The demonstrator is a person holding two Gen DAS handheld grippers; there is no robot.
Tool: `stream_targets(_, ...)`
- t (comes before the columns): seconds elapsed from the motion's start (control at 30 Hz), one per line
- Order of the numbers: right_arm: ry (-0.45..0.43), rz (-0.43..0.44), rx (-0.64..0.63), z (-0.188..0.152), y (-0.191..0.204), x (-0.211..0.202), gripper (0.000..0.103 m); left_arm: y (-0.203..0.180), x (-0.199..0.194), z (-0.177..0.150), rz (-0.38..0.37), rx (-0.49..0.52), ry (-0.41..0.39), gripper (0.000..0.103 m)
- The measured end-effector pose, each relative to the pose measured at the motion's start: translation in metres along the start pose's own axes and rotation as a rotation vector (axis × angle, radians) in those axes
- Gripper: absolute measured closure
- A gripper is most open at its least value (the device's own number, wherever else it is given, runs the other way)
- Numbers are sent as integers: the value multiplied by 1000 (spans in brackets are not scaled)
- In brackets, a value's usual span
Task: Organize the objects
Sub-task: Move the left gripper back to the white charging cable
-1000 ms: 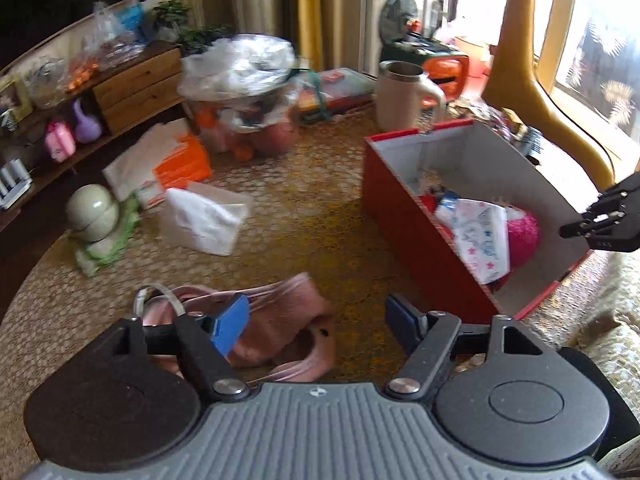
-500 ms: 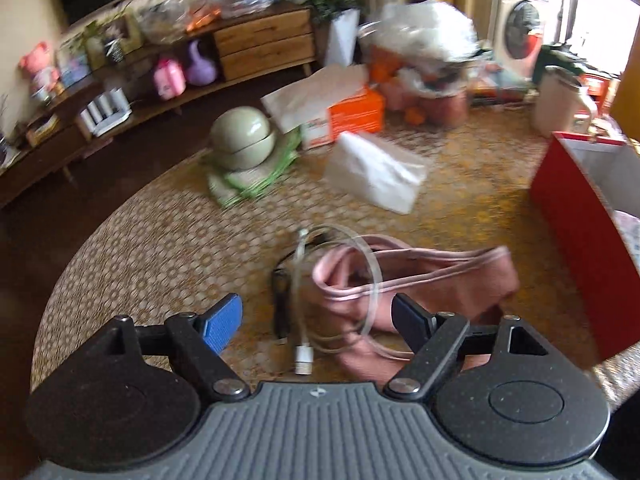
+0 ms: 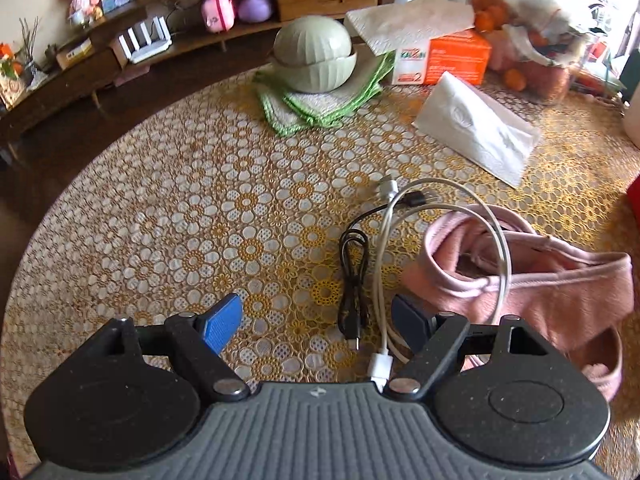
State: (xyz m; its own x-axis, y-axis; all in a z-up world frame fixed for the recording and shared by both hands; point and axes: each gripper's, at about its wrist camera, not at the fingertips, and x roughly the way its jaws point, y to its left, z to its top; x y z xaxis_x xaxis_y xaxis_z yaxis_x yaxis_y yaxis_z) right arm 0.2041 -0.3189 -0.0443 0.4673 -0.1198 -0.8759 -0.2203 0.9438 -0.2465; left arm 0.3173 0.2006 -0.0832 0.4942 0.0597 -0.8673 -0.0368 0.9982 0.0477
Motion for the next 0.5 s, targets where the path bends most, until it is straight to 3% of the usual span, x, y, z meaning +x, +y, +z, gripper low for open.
stream_targets(0.5,14,-9,-3,2,2,1,93,9,31,3,26,-24,34,26)
